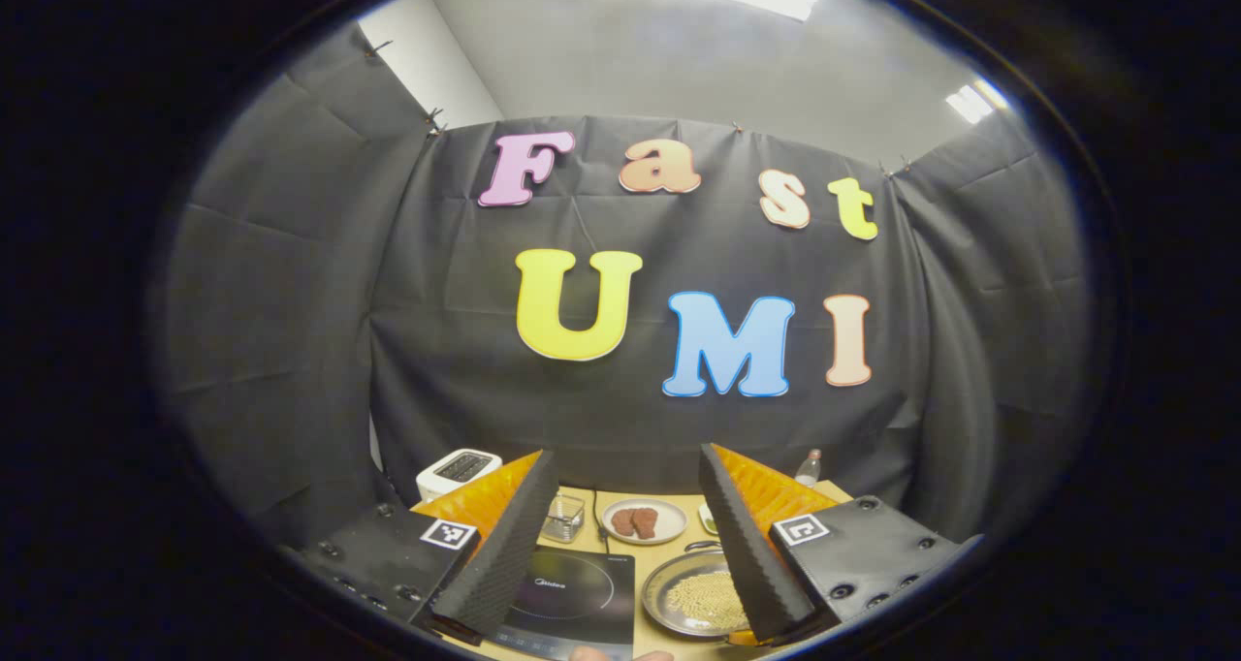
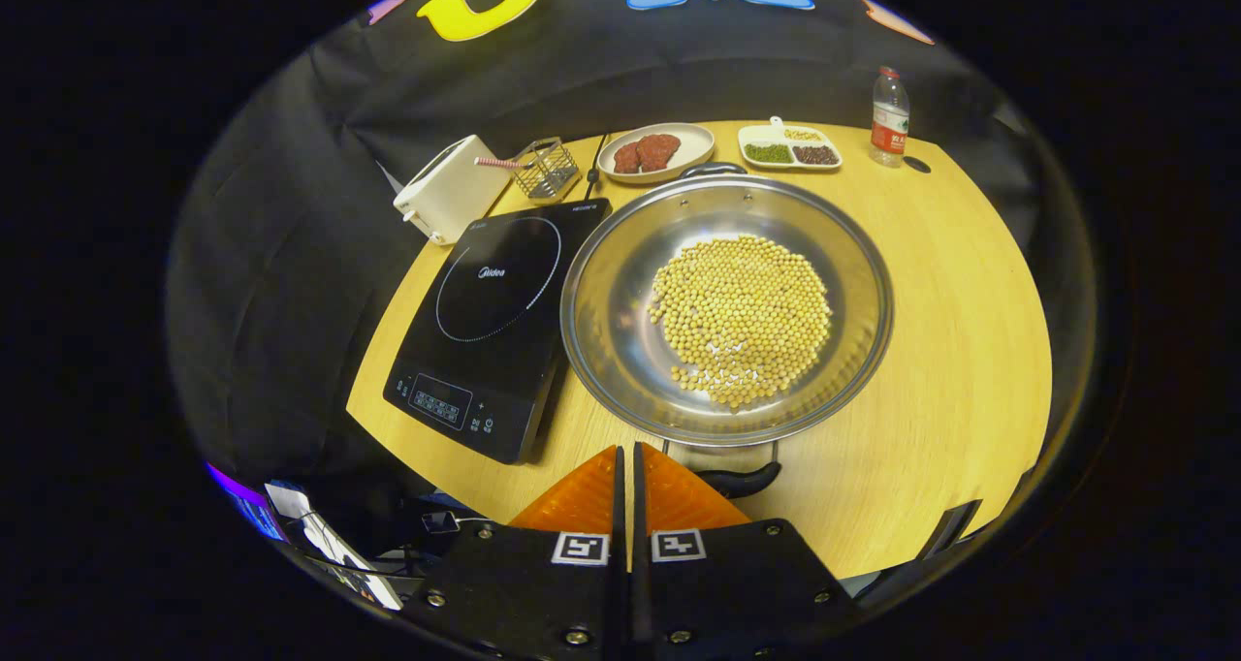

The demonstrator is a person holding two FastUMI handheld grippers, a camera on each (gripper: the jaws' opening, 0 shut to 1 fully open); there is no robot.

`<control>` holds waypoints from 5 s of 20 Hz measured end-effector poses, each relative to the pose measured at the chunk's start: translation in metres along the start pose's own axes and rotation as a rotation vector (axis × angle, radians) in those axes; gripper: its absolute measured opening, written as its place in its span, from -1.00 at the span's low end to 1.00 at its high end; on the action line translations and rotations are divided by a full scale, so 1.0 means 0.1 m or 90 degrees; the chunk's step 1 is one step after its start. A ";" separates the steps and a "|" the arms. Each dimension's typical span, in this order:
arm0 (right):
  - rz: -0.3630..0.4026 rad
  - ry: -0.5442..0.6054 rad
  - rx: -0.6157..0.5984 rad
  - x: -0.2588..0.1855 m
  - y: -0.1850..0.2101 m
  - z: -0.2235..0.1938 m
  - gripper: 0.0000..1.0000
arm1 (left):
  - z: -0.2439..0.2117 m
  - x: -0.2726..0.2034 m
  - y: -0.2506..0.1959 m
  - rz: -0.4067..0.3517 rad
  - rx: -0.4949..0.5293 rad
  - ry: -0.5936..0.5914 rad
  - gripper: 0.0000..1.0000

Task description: First push the handle of the pot to place it horizontally, then grasp the pot with both hands and set it on the induction cooktop.

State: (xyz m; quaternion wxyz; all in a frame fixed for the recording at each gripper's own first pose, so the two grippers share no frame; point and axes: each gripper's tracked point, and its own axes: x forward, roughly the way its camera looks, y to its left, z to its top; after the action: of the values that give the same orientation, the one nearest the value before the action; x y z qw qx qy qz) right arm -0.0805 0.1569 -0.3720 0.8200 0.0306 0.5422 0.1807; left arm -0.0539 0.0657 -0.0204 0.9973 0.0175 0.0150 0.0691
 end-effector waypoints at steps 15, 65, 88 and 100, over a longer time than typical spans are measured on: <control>0.027 0.048 0.168 0.57 -0.06 -0.03 -0.99 | -0.17 -0.07 0.30 0.047 -0.007 0.033 0.92; -0.176 0.009 0.112 0.05 -2.78 0.44 -0.99 | -1.01 0.21 -1.50 -0.048 0.058 0.131 0.84; -0.224 -0.158 0.071 -0.61 -2.65 0.72 0.96 | -2.63 1.00 -1.24 -0.143 0.043 0.356 0.86; -0.248 -0.210 0.133 -0.25 -2.80 0.95 0.97 | -3.94 1.68 -1.19 -0.173 0.097 0.480 0.86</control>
State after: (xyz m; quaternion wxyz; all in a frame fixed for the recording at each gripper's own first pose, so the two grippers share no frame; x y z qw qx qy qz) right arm 0.0697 -0.0984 -0.3802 0.9089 0.0390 0.4128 -0.0445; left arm 0.1155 -0.0158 -0.4224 0.9177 0.0627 0.3871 -0.0630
